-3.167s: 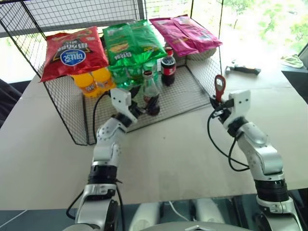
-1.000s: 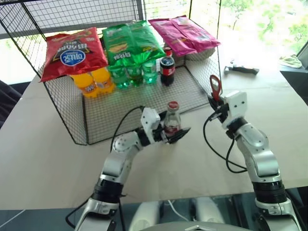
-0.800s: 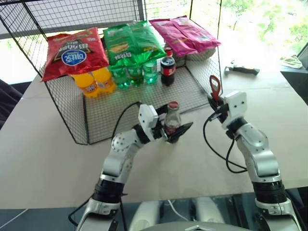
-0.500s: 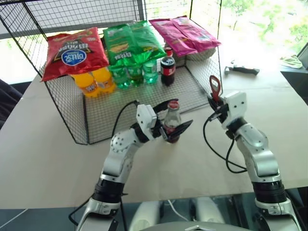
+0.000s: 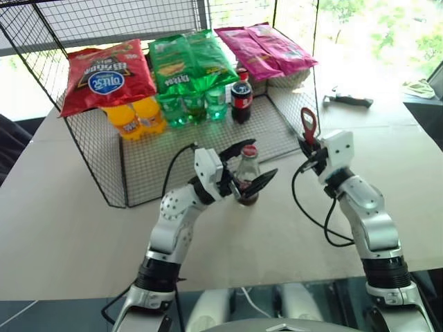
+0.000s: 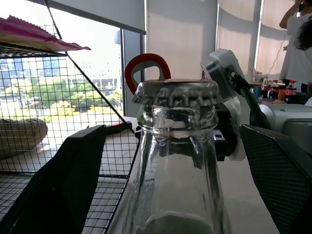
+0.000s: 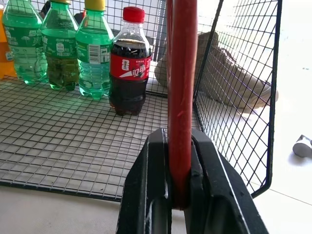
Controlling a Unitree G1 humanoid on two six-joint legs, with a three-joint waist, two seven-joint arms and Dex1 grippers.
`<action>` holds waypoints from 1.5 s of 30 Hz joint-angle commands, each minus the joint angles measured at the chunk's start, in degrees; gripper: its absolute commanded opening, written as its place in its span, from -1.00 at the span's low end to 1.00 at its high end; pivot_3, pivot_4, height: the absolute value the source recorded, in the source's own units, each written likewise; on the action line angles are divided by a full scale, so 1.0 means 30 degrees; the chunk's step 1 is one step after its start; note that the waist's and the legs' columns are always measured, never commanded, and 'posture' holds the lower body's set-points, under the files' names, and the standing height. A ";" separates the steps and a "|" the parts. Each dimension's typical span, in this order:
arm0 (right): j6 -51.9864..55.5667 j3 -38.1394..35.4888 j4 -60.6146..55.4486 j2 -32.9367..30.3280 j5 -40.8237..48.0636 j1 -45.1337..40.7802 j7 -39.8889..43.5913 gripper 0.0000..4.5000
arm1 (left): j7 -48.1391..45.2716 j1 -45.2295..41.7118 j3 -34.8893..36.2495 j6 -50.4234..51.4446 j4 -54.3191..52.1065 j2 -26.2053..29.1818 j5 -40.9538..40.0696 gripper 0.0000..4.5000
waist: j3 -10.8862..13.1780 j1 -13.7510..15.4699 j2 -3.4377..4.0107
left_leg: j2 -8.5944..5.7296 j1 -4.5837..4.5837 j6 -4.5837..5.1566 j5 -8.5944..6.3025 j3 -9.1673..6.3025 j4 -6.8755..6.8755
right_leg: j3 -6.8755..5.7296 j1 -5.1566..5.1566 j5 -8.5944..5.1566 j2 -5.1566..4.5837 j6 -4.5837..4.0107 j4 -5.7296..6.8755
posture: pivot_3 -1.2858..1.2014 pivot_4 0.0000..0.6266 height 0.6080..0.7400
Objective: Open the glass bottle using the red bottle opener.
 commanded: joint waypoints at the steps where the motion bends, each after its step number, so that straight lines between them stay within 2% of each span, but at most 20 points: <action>1: -0.0475 -0.0149 -0.0363 0.0010 0.0115 -0.0444 0.0170 -1.00 | -0.0199 0.0089 -0.0011 -0.0180 -0.0498 0.0091 -0.0162 0.99 | 0.0000 -0.0006 0.0000 | 0.0000 0.0000 0.0000 0.0000 -0.0001 0.0000 | 0.0000 0.0000 0.0000 0.0000 0.0000 0.0001 | 0.03 -0.52 1.00; 2: -0.0495 -0.0157 -0.0331 0.0005 0.0125 -0.0455 0.0182 -1.00 | -0.0206 0.0128 0.0006 -0.0108 -0.0509 0.0080 -0.0251 0.99 | 0.0000 -0.0003 0.0000 | 0.0000 0.0001 0.0000 0.0000 0.0000 0.0000 | 0.0000 0.0000 0.0000 0.0001 0.0000 0.0001 | 0.03 -0.52 1.00; 5: -0.0512 -0.0155 -0.0320 0.0027 0.0129 -0.0444 0.0173 -1.00 | -0.0315 0.0317 0.0004 -0.0015 -0.0484 0.0153 -0.0338 0.72 | 0.0000 0.0000 0.0000 | 0.0000 0.0000 0.0000 0.0000 0.0000 0.0002 | 0.0000 0.0000 0.0000 0.0000 0.0000 0.0001 | 0.03 -0.52 1.00; 9: -0.0509 -0.0107 -0.0387 0.0113 0.0114 -0.0372 0.0121 -1.00 | -0.0454 0.0717 -0.0051 -0.0124 -0.0336 0.0250 -0.0153 -0.06 | -0.0003 -0.0004 0.0000 | 0.0002 0.0001 0.0000 0.0000 -0.0001 0.0002 | 0.0000 0.0000 0.0000 0.0001 0.0000 0.0001 | 0.03 -0.52 1.00; 11: -0.0513 -0.0092 -0.0400 0.0148 0.0119 -0.0366 0.0107 -1.00 | -0.0415 0.0832 -0.0085 -0.0157 -0.0290 0.0303 -0.0073 -0.16 | -0.0006 0.0010 0.0000 | 0.0002 0.0011 0.0000 0.0000 -0.0002 0.0003 | -0.0001 0.0004 0.0000 -0.0001 0.0000 0.0002 | 0.03 -0.52 1.00; 17: -0.0518 0.0142 -0.0476 0.0210 0.0008 -0.0667 0.0242 -1.00 | -0.0284 0.0813 -0.0003 -0.0330 -0.0015 0.0433 0.0117 -0.16 | -0.0007 -0.0003 0.0001 | 0.0001 0.0027 0.0000 0.0000 -0.0001 0.0011 | -0.0001 0.0015 0.0000 0.0001 0.0000 0.0008 | 0.03 -0.52 1.00; 23: -0.1776 0.1398 -0.0944 0.0084 -0.1019 -0.0908 0.0766 -1.00 | -0.0146 0.0657 0.0048 -0.0333 0.0251 0.0547 0.0299 -0.16 | -0.0009 -0.0012 0.0001 | 0.0003 0.0030 0.0000 0.0000 -0.0002 0.0011 | -0.0001 0.0014 0.0000 0.0002 0.0000 0.0010 | 0.03 -0.52 1.00; 34: -1.0623 0.3948 0.0940 -0.1893 -0.6334 -0.0695 0.0713 -1.00 | 0.0242 -0.0258 0.0110 -0.0490 0.1574 0.0334 0.0478 -0.16 | -0.0024 0.0012 -0.0014 | 0.0000 0.0047 0.0000 0.0000 -0.0003 0.0049 | -0.0008 0.0041 0.0000 0.0011 0.0001 0.0026 | 0.03 -0.52 1.00; 45: -1.2265 0.4759 0.2328 -0.2179 -1.0880 -0.1245 -0.1082 -1.00 | 0.0466 -0.0307 -0.0025 -0.0223 0.1452 0.0260 0.0382 -0.16 | -0.0045 0.0020 -0.0032 | 0.0003 0.0063 -0.0001 0.0000 -0.0004 0.0103 | -0.0007 0.0065 0.0000 0.0023 0.0001 0.0072 | 0.03 -0.52 1.00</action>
